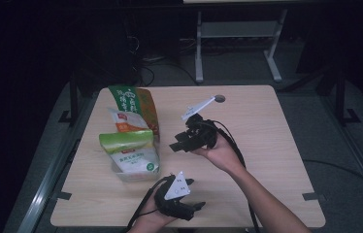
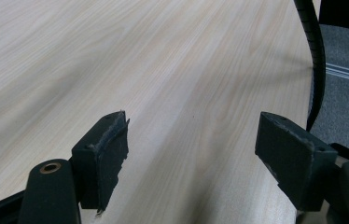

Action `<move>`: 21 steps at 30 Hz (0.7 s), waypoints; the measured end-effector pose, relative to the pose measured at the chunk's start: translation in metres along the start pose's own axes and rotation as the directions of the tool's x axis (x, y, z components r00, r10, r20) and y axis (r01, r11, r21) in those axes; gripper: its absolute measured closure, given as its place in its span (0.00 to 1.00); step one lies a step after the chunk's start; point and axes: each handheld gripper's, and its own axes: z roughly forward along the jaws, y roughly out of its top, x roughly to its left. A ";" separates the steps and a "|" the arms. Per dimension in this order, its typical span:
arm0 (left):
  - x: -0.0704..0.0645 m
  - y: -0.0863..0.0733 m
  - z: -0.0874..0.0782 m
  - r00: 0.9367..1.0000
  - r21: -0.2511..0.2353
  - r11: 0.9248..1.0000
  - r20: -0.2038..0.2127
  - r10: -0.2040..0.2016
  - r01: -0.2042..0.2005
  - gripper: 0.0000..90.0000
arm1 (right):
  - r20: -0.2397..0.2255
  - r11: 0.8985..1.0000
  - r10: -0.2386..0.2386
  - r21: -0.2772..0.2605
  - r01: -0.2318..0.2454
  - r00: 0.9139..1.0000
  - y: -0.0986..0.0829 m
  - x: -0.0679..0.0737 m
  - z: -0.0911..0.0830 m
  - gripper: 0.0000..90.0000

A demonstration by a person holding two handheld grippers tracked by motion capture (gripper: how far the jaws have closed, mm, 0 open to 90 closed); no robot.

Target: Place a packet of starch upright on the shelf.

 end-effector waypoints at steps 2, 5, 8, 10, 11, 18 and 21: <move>0.001 0.000 -0.001 1.000 0.001 1.000 -0.005 0.015 -0.015 0.28 | 0.007 1.000 0.011 -0.009 -0.010 1.000 -0.004 -0.005 -0.004 0.56; 0.003 0.000 -0.001 1.000 -0.003 1.000 -0.007 0.009 -0.009 0.28 | 0.021 1.000 0.011 -0.008 -0.011 1.000 -0.009 -0.012 -0.010 0.54; 0.004 0.001 -0.001 1.000 -0.008 1.000 -0.007 0.004 -0.004 0.28 | 0.033 0.999 0.039 -0.023 -0.038 0.999 -0.013 -0.018 -0.016 0.52; 0.004 0.001 -0.002 1.000 -0.007 1.000 -0.009 0.002 -0.002 0.28 | 0.041 0.998 0.054 -0.025 -0.053 0.998 -0.016 -0.021 -0.019 0.51; 0.004 0.001 -0.002 1.000 -0.007 1.000 -0.010 0.002 -0.002 0.28 | 0.047 0.998 0.058 -0.026 -0.057 0.997 -0.018 -0.023 -0.020 0.51; 0.005 0.001 -0.002 1.000 -0.006 1.000 -0.010 -0.001 0.001 0.27 | 0.063 0.997 0.074 -0.029 -0.073 0.995 -0.024 -0.031 -0.028 0.47; 0.006 0.001 -0.002 1.000 -0.009 1.000 -0.011 -0.002 0.002 0.27 | 0.072 0.996 0.084 -0.033 -0.081 0.994 -0.026 -0.033 -0.031 0.47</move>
